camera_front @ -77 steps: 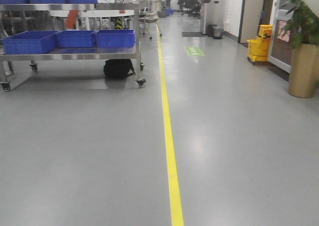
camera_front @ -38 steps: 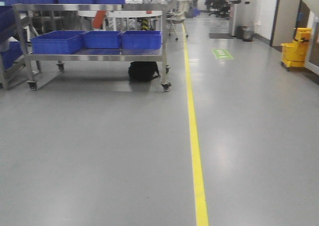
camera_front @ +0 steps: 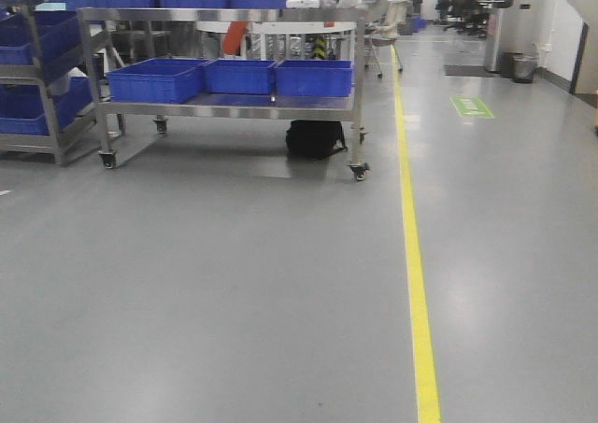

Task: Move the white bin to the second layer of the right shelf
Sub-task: 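Drive along the yellow-lined aisle carrying the bin in the right gripper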

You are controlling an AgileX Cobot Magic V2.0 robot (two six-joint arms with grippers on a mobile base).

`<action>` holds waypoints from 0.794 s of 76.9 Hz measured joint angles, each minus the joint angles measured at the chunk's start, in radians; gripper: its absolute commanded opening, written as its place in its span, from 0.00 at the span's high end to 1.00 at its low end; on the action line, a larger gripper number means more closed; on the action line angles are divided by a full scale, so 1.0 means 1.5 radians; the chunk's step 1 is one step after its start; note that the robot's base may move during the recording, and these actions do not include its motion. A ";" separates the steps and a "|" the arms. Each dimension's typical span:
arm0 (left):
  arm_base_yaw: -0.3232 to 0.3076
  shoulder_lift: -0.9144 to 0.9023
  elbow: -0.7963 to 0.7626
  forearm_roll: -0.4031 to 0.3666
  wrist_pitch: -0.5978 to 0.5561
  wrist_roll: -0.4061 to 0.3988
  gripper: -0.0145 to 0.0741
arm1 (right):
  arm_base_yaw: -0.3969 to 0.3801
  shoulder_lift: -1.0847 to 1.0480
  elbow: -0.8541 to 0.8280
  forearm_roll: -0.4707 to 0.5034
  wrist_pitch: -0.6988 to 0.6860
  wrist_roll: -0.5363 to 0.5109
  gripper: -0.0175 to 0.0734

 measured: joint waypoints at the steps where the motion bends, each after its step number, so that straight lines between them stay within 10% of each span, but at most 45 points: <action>1: 0.000 0.000 0.000 0.000 0.000 0.000 0.74 | 0.000 0.000 0.000 0.000 0.000 0.000 0.75; 61: 0.000 0.000 0.000 0.000 0.000 0.000 0.74 | 0.000 0.000 0.000 0.000 0.000 0.000 0.75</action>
